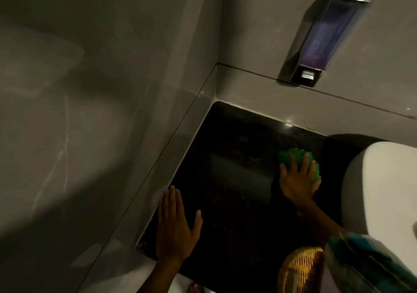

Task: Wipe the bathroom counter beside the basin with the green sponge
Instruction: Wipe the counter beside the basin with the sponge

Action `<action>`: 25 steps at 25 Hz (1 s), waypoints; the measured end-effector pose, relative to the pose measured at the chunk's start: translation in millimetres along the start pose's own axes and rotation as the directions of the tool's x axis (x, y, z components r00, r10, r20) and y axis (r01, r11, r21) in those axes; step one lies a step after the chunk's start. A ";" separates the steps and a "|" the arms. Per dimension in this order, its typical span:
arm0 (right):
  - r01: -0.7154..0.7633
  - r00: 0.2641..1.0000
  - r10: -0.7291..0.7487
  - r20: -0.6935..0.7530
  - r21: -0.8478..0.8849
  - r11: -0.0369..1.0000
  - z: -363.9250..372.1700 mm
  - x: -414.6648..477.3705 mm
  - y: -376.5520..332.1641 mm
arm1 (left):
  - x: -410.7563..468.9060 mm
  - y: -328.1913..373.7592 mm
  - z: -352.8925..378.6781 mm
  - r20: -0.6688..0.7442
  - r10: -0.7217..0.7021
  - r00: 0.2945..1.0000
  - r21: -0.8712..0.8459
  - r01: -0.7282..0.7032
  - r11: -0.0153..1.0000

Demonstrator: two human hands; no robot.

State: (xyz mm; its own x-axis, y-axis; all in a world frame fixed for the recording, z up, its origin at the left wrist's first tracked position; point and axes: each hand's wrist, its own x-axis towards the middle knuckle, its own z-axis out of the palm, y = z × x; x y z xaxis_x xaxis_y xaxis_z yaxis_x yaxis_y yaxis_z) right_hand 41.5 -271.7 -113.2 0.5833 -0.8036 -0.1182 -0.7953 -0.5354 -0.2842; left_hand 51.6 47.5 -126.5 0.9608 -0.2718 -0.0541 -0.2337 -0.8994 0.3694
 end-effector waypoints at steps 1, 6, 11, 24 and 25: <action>-0.047 0.999 0.046 0.029 0.023 0.999 1.5 -1.5 -14.5 | 0.5 0.0 0.9 0.004 0.001 1.000 -0.015 -0.001 1.000; 0.676 0.705 -0.646 0.292 -0.003 0.736 39.0 -114.5 -72.1 | -3.9 -1.1 -0.9 -0.003 0.017 1.000 -0.028 -0.017 0.999; 0.582 0.809 -0.557 0.187 -0.116 0.805 11.9 -72.0 1.6 | -2.8 -2.9 0.8 0.022 0.010 1.000 -0.025 -0.009 1.000; 0.131 0.948 -0.225 0.224 0.370 0.920 -77.2 -40.2 -12.4 | -4.4 -0.6 1.0 0.014 0.001 1.000 -0.026 -0.001 1.000; 0.131 0.942 -0.248 0.227 0.429 0.893 -95.0 -63.9 8.0 | -5.8 0.7 -0.5 0.014 -0.009 1.000 -0.034 0.009 0.999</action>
State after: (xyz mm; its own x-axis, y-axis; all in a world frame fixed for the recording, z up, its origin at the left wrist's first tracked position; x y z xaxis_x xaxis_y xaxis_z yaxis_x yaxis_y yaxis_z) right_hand -17.8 -249.3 -17.4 0.7838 -0.5654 -0.2568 -0.5630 -0.4725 -0.6781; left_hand 45.9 48.6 -125.5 0.9607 -0.2686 -0.0704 -0.2196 -0.8899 0.3999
